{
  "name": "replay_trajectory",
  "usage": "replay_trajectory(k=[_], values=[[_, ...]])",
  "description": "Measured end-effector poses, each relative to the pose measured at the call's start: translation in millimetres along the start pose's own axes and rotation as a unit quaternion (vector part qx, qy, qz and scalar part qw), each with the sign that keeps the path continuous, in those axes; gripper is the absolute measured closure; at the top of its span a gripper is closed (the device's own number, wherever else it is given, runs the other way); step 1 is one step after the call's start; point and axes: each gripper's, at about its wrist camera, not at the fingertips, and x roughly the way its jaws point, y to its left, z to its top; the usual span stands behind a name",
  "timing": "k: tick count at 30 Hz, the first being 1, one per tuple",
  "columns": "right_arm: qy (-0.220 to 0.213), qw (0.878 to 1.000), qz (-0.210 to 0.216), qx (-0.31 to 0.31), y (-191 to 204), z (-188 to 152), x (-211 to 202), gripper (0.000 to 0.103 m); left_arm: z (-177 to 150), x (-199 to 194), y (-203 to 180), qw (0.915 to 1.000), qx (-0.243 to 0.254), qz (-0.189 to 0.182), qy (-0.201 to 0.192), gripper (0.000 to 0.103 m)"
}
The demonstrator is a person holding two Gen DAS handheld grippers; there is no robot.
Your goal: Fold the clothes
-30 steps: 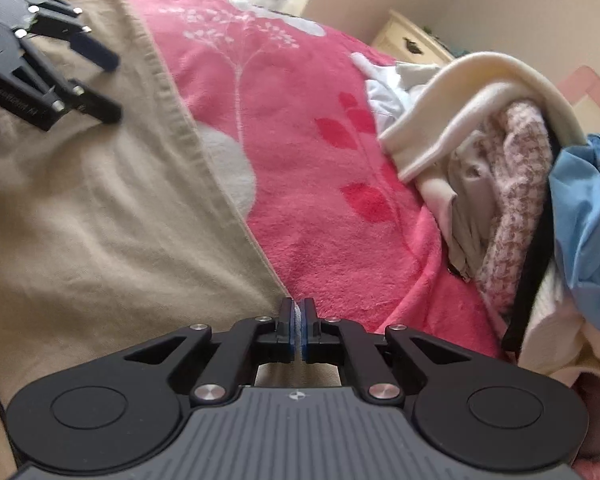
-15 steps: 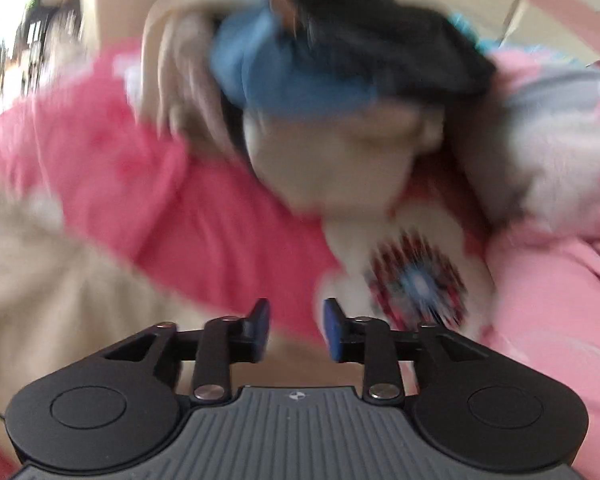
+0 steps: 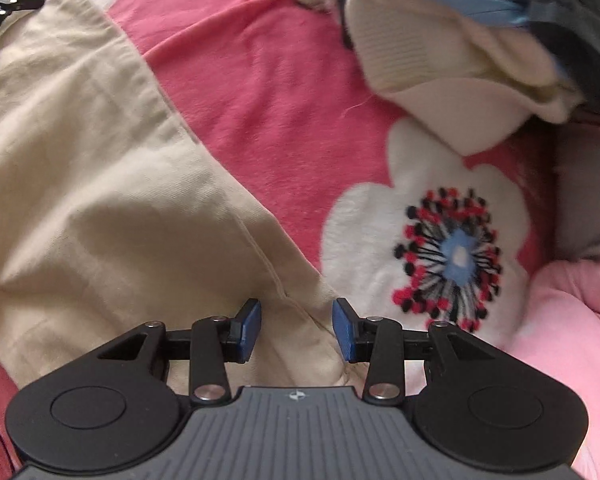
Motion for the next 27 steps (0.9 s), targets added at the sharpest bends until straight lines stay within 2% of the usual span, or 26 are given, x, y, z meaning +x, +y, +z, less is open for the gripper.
replay_trajectory(k=[2, 4, 7, 10, 14, 19, 24, 25, 27], values=[[0.008, 1.000, 0.020, 0.008, -3, 1, 2, 0.078, 0, 0, -1, 1.0000, 0.001, 0.001, 0.000, 0.035], [0.013, 1.000, 0.009, -0.008, 4, 1, 1, 0.094, 0, 0, -1, 1.0000, 0.002, 0.003, -0.001, 0.035], [0.007, 0.998, -0.036, -0.053, 25, -5, -6, 0.097, 0, 1, -2, 1.0000, 0.003, 0.004, -0.001, 0.035], [-0.010, 0.994, -0.084, -0.069, 36, -10, -15, 0.099, -1, 1, -2, 1.0000, 0.003, 0.005, -0.002, 0.035], [-0.020, 0.988, -0.137, -0.068, 34, -12, -26, 0.099, -1, 1, -1, 1.0000, 0.003, 0.004, -0.003, 0.035], [-0.024, 0.985, -0.156, -0.074, 31, -6, -18, 0.099, -1, 1, -3, 1.0000, 0.003, 0.006, -0.003, 0.034], [-0.014, 0.987, -0.150, -0.046, 22, -3, 9, 0.096, 0, 1, -3, 0.9999, 0.005, 0.008, -0.003, 0.034], [-0.014, 0.987, -0.155, -0.035, 19, -3, 13, 0.085, 0, 1, -4, 0.9999, 0.006, 0.009, -0.003, 0.034], [-0.024, 0.985, -0.172, 0.012, 8, -3, 5, 0.070, 0, 1, -4, 0.9999, 0.007, 0.009, -0.003, 0.034]])
